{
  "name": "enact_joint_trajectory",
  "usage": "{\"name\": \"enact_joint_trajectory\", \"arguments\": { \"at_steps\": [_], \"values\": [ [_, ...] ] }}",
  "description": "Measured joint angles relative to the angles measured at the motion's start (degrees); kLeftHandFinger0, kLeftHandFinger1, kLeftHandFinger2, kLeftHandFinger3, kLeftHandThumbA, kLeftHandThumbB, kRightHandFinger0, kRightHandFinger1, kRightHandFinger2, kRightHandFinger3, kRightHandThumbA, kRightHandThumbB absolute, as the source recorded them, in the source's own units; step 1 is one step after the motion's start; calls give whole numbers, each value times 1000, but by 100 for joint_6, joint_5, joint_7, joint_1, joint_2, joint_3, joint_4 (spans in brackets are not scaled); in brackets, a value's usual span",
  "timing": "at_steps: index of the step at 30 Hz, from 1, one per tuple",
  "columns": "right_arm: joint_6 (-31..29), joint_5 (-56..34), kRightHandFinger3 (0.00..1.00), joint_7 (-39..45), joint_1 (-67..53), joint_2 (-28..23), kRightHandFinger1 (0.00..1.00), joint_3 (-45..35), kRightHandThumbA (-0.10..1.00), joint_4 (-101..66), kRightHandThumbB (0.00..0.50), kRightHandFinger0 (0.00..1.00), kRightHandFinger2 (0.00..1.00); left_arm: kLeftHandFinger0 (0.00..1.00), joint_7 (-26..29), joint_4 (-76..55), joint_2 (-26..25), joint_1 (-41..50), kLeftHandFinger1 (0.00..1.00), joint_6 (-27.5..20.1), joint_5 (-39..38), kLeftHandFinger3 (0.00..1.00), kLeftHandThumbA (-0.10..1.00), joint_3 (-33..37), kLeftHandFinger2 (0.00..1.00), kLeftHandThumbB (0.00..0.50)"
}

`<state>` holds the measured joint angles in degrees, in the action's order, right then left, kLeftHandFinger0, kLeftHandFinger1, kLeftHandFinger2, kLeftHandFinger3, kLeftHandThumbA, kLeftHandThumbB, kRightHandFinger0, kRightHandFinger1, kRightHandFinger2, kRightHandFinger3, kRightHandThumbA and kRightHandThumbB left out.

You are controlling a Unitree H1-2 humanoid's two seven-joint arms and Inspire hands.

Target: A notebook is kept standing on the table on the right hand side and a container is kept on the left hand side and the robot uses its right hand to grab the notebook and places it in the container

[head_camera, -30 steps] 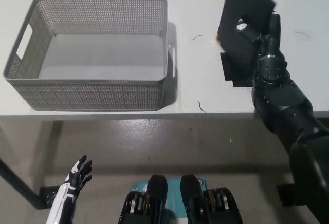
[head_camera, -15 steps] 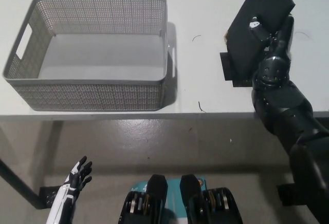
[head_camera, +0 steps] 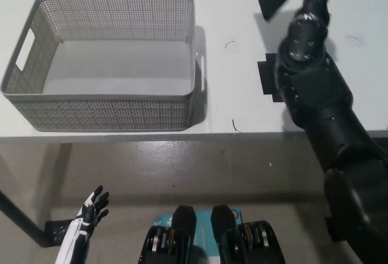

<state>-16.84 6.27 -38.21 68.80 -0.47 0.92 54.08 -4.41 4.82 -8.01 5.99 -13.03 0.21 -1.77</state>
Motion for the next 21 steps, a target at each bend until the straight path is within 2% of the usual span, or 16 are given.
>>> {"name": "enact_joint_trajectory", "arguments": {
  "at_steps": [2, 3, 4, 10, 12, 14, 17, 18, 21],
  "values": [
    [85, 128, 621, -33, 139, 136, 44, 103, -100, -309, 91, 0, 504, 1000, -3, 0, -1, -8, 1000, 3, 0, 1000, 1000, 3, 1000, 217],
    [128, 181, 599, -40, 216, 196, 20, 129, -100, -393, 105, 0, 469, 1000, -4, -1, -1, -12, 1000, 3, 1, 1000, 1000, 5, 1000, 217],
    [165, 240, 598, -48, 295, 252, 4, 165, -100, -485, 96, 0, 459, 1000, -4, -1, -2, -14, 1000, 4, 1, 1000, 1000, 7, 1000, 217],
    [267, 472, 626, -78, 683, 605, 0, 346, -100, -429, 92, 0, 477, 1000, -48, -1, -58, -12, 1000, 4, -2, 1000, 1000, 20, 1000, 229],
    [279, 507, 514, -80, 708, 684, 0, 364, -100, -394, 93, 0, 441, 1000, -61, -1, -62, -18, 1000, 4, -3, 1000, 1000, 27, 1000, 231],
    [277, 545, 485, -103, 726, 777, 0, 376, -100, -281, 96, 0, 422, 1000, -65, -1, -63, -18, 1000, 4, -4, 1000, 1000, 27, 1000, 233],
    [273, 596, 522, -126, 727, 955, 0, 404, -100, -28, 96, 0, 461, 1000, -67, 0, -61, -39, 1000, 4, -2, 1000, 1000, 38, 1000, 262],
    [262, 616, 554, -141, 742, 1012, 0, 430, -100, 111, 101, 0, 497, 1000, -68, 0, -63, -50, 1000, 4, -2, 1000, 1000, 45, 1000, 264],
    [245, 694, 570, -174, 744, 1145, 1, 545, -100, 496, 89, 0, 513, 1000, -69, -1, -61, -105, 1000, 4, -1, 1000, 1000, 75, 1000, 258]
  ]
}}
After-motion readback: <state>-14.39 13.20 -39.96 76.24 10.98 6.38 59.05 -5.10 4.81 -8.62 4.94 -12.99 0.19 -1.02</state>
